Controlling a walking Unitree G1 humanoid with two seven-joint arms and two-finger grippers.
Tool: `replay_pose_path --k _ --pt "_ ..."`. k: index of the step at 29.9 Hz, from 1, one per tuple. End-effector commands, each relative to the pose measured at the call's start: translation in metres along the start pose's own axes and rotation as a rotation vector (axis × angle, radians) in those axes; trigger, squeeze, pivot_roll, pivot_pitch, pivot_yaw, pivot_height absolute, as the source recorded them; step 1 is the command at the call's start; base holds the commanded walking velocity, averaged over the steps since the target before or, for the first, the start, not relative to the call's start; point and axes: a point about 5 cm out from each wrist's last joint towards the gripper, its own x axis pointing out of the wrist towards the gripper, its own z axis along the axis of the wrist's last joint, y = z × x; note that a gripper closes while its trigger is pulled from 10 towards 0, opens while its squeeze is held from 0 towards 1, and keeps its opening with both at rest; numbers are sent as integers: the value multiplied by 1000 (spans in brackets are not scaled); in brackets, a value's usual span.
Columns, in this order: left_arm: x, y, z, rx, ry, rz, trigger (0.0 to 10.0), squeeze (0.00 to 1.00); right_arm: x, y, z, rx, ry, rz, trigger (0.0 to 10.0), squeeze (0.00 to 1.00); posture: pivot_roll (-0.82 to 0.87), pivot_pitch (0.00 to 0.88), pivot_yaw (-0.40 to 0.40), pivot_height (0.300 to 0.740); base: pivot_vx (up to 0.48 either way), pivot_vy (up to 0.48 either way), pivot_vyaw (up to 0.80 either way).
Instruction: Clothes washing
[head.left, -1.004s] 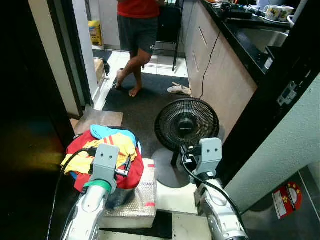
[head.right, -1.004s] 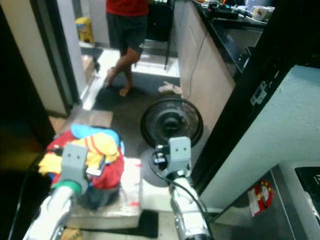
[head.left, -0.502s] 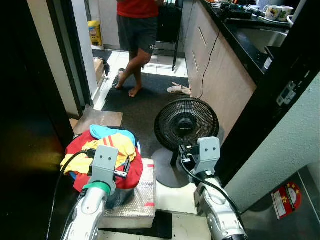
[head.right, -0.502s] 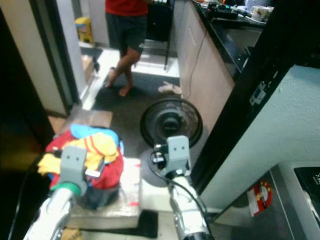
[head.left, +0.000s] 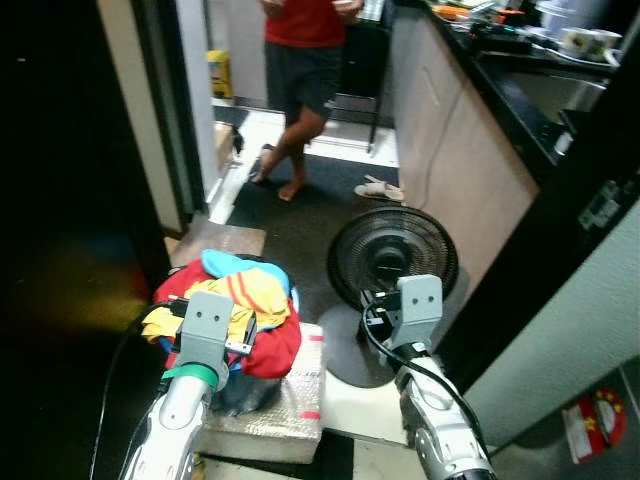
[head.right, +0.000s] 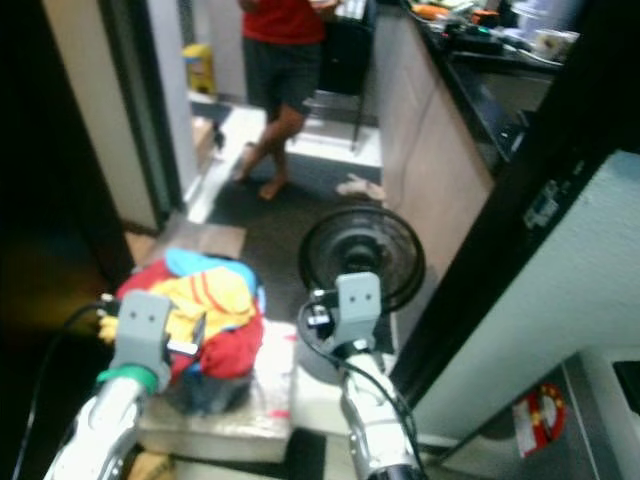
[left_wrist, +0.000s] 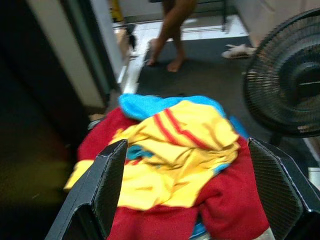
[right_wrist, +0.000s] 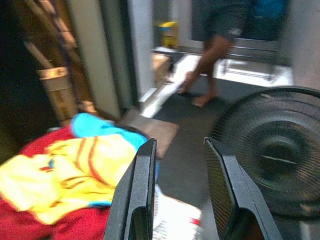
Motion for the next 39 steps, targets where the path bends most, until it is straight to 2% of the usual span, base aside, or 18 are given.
replay_pose_path --k 1,14,24,34,39 --pt "-3 -2 -5 2 17 -3 10000 0 -2 -2 -4 1 18 -2 10000 0 81 26 -34 740 0 0 800" --pt "-1 -4 -4 -2 14 -11 10000 0 -4 -3 -5 0 16 -7 10000 0 68 29 -29 740 0 0 800" --pt "0 -4 -4 -4 12 -16 10000 0 -5 -3 -5 39 14 -18 10000 0 63 33 -24 740 0 0 0" --pt "2 -6 -3 -3 9 -29 10000 0 -5 -4 -7 41 24 -22 10000 0 59 30 -21 740 0 0 -800" --pt "2 -6 -2 3 -3 -29 10000 0 -4 -2 -5 29 16 -14 10000 0 61 26 -24 740 0 0 0"
